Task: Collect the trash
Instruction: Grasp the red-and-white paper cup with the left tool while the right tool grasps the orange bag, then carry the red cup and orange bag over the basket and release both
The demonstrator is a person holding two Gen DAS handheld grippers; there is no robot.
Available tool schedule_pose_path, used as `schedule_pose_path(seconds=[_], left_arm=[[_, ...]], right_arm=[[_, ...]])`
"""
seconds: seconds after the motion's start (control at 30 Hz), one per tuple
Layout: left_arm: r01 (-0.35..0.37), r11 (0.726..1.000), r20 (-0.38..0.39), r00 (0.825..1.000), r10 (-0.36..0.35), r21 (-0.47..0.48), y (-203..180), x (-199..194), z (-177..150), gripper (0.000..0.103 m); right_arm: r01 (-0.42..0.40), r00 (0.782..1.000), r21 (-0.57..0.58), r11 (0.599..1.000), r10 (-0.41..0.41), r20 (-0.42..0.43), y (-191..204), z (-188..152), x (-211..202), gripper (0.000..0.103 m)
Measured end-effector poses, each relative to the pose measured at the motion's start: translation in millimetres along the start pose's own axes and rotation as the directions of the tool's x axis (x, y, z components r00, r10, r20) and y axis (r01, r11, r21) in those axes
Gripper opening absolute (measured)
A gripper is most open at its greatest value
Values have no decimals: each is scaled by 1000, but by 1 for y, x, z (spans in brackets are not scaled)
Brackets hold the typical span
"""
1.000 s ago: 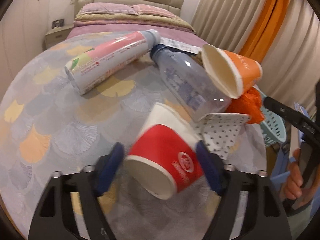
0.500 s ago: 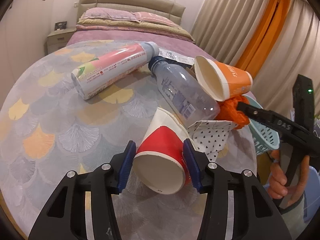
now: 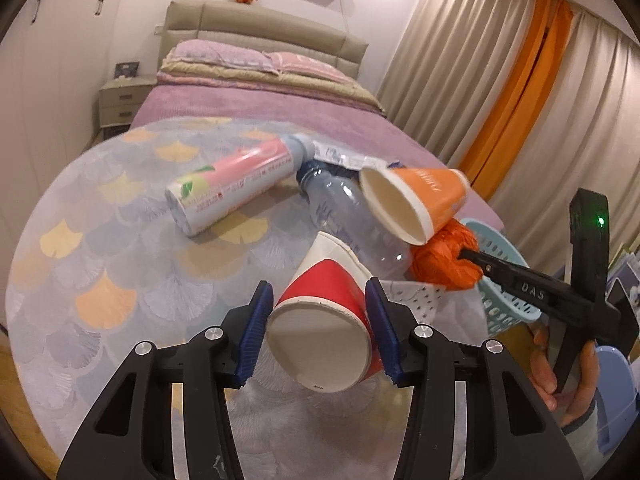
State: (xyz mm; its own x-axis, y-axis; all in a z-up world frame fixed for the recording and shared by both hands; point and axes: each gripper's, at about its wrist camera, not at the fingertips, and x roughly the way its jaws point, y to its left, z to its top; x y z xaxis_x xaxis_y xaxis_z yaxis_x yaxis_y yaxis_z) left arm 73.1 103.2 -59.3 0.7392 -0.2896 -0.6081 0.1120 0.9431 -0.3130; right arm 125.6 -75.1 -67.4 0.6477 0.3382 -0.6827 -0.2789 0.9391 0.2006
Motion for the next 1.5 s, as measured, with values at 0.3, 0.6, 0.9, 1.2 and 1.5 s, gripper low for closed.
schedule_pose_path(seconds=[0.3,0.6,0.9,1.2,1.5], left_arm=[[28,1000,60,998,-29,9,-10,-16,10,47],[67,996,93,993,-72,57,-34,-19,23,47],[142,978,108,981,-160,153,-90,-8,43,46],[227,948,51,968,-244,223,-158,35,56,46],[283,924,-28,958,-286,256,-210,82,57,47]], right_arm=[[27,998,-13,1000,-26,50,-2,-2,-49,13],[19,993,14,1000,-21,112,-17,-9,-95,13],[80,974,91,993,-97,204,-57,-2,-136,13],[158,954,211,965,-204,220,-123,-8,-150,13],[202,945,331,922,-272,181,-187,-24,-141,13]])
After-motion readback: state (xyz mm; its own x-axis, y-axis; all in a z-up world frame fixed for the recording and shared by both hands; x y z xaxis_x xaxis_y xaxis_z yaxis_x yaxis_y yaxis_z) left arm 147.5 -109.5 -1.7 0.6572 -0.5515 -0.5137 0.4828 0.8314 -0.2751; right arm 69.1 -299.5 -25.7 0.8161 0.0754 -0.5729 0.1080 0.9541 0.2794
